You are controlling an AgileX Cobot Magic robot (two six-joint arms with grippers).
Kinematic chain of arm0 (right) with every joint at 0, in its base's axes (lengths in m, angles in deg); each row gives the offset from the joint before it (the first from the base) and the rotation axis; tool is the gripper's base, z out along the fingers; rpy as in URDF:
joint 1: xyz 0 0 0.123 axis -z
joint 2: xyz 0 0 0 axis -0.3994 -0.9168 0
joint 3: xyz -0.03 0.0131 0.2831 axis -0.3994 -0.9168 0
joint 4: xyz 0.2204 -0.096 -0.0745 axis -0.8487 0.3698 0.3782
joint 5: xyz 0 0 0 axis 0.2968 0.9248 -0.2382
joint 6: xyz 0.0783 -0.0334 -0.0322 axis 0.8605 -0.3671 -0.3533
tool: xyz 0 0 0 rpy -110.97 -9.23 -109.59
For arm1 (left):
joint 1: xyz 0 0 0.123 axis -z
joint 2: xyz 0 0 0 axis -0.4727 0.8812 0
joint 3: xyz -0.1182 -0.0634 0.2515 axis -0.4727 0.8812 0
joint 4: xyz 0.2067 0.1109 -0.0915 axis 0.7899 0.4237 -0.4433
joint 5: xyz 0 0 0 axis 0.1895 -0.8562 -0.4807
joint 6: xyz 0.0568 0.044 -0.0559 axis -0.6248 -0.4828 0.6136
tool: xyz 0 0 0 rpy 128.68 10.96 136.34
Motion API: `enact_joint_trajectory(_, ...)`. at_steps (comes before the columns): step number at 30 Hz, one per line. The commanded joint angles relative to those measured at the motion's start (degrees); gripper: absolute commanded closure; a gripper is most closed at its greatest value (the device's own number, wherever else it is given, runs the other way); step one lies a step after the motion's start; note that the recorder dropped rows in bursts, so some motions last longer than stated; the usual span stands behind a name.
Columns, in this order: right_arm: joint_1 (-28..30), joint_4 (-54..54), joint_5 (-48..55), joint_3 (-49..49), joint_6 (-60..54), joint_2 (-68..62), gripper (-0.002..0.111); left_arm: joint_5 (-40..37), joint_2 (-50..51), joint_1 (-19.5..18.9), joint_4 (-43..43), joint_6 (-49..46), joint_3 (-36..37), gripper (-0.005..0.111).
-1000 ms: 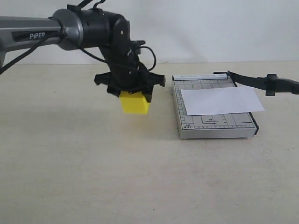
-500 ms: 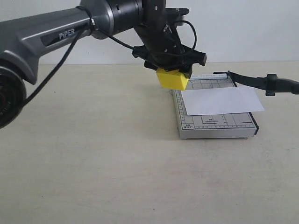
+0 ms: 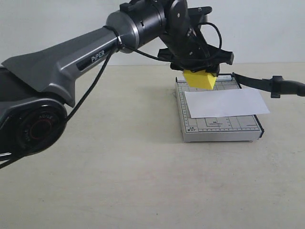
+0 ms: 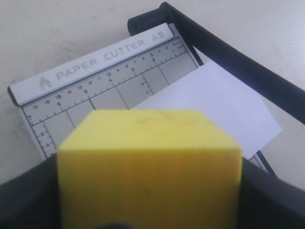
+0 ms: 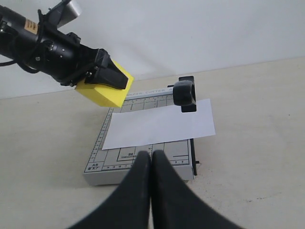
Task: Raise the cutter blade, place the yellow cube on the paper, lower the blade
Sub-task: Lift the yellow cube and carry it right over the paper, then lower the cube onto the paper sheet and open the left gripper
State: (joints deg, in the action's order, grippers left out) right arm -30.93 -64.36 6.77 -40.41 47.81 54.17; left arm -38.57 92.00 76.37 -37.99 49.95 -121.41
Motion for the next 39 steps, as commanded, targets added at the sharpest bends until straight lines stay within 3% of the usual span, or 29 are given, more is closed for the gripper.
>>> enact_joint_trajectory(1,-0.2,0.3,-0.3,0.1,-0.1,0.2,0.109,0.5,1.4,0.5,-1.9,-1.3,-1.7,0.102)
enact_joint_trajectory(23,-0.2,0.3,-0.3,0.1,-0.1,0.2,0.109,-1.9,2.3,0.5,0.2,-2.0,-1.7,0.102)
enact_joint_trajectory(34,-0.2,0.3,-0.3,0.1,-0.1,0.2,0.109,1.8,2.6,0.5,-0.1,-2.0,-1.7,0.102)
enact_joint_trajectory(39,-0.2,0.3,-0.3,0.1,-0.1,0.2,0.109,3.0,4.1,0.5,-4.0,-2.0,-1.7,0.102)
